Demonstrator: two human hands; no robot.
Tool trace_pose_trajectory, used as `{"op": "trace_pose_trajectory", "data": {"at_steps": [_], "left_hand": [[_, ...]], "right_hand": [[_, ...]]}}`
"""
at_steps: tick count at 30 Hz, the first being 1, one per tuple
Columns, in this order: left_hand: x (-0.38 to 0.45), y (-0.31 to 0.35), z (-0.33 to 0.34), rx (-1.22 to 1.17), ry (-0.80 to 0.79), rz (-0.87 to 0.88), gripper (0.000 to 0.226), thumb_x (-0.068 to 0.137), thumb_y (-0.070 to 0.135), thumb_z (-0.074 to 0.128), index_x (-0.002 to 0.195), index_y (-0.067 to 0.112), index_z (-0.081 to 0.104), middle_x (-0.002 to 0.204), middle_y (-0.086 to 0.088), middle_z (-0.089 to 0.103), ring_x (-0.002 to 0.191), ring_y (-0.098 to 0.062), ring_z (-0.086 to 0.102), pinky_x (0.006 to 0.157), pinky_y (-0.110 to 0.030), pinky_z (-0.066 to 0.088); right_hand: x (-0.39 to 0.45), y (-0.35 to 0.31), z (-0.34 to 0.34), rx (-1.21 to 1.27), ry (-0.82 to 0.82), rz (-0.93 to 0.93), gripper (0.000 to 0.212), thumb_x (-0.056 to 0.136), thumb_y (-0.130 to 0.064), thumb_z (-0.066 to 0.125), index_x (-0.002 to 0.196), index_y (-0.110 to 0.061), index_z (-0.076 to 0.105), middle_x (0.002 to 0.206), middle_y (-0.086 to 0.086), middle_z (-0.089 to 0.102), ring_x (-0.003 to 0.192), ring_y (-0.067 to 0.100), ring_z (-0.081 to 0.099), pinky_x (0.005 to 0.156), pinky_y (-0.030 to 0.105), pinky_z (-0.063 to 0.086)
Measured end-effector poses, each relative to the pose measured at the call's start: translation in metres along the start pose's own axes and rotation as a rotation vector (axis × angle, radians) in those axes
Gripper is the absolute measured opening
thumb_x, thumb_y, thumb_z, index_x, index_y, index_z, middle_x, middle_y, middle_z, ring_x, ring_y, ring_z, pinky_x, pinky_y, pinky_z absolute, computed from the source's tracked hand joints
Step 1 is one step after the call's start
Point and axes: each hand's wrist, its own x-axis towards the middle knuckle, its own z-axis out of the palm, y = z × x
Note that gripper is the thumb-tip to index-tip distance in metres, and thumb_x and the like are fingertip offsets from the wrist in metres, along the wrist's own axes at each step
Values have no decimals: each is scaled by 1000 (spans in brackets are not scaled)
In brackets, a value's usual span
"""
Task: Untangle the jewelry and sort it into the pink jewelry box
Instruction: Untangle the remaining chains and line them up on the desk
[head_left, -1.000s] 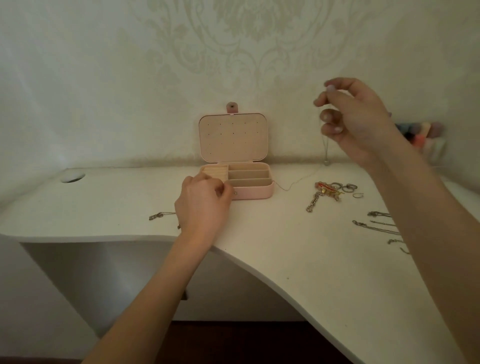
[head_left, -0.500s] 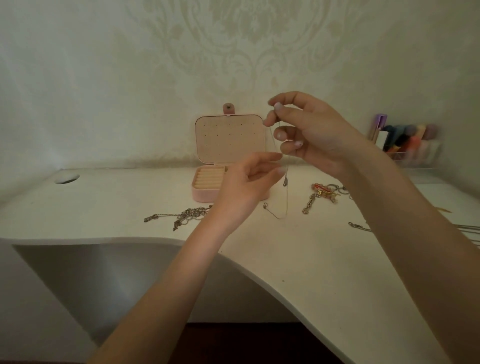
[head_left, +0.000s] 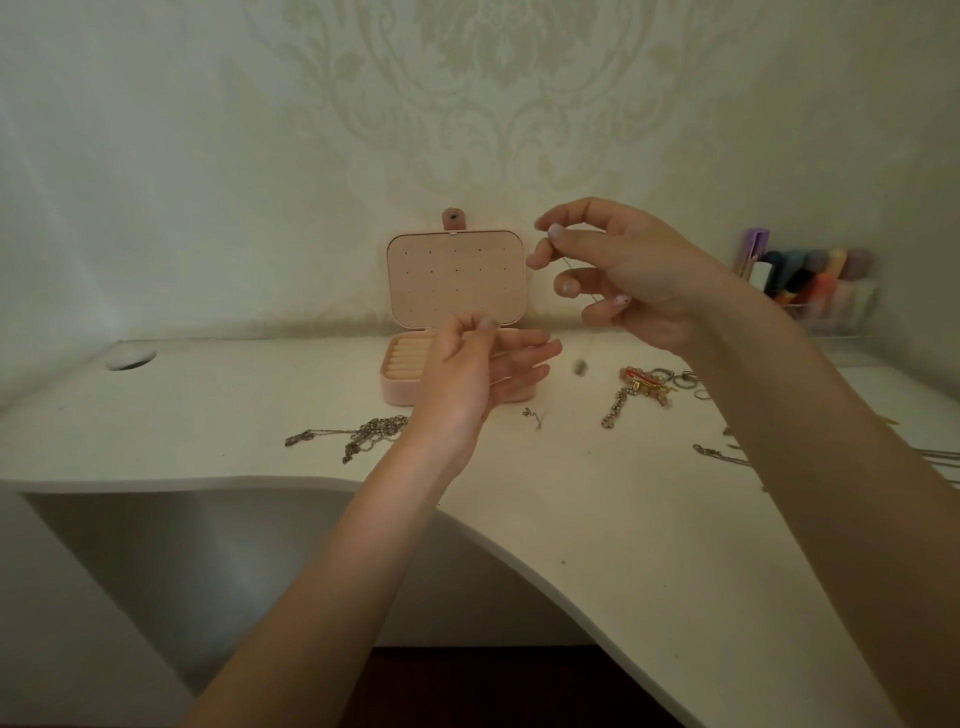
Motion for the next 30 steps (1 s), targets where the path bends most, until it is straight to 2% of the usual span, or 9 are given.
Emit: {"op": "trace_pose_trajectory", "data": {"at_steps": [5,7,9,12,16,21,25,28,30], "left_hand": [[0,-2,-3,-13,-28,-18,13,102,12,30,96,7,40,94,-21,71,87,-34,70,79,-45,55],[-1,-4,-1,-29,-93,-55,27,101,13,31,111,-7,46,95,-21,71,89,-33,70,71,-37,58],[-3,-6,3,-55,-142,-95,33,101,16,36,120,-10,42,99,-22,70,92,-31,70,71,-34,58],[-8,-8,9,-58,-240,-90,8,95,9,51,97,8,43,100,-22,70,93,-32,70,75,-34,58],[-9,-9,9,-68,-273,-55,27,90,-4,54,79,13,36,88,-18,72,80,-27,72,71,-29,58],[-10,-9,8,-88,-288,-107,11,89,1,57,95,8,50,91,-17,73,81,-25,72,67,-25,57],[-9,-11,8,83,-262,-75,27,87,5,63,113,7,59,93,-6,72,69,-17,70,55,-20,52],[-10,-13,11,217,-224,-27,24,85,7,66,109,8,65,78,3,62,51,-8,57,42,-17,39],[-11,-15,13,255,-215,-18,13,86,9,66,99,9,69,83,-1,62,48,-6,53,39,-16,34]], "right_hand": [[1,1,1,4,17,17,6,97,-12,51,100,-14,56,70,-3,66,49,8,45,32,13,20],[1,1,2,9,24,26,7,97,-12,52,100,-14,57,71,-3,66,51,8,46,33,13,20],[1,2,2,19,28,31,7,97,-12,51,99,-14,57,72,-3,66,51,8,46,34,13,20],[1,2,2,32,24,31,7,97,-11,51,99,-13,57,73,-2,66,51,7,46,33,13,21],[1,3,0,24,27,34,7,97,-10,51,98,-13,57,73,-1,66,52,8,46,33,13,23],[3,4,-3,29,49,43,7,96,-9,51,97,-12,58,72,0,66,53,8,46,32,13,24],[3,5,-1,47,25,56,7,96,-8,51,96,-11,58,71,0,66,52,8,47,32,12,24],[3,6,1,50,5,58,8,96,-8,50,95,-11,57,72,1,65,51,8,47,31,12,24],[2,6,1,43,0,58,8,96,-8,50,95,-11,57,71,0,66,52,8,47,32,12,24]]}}
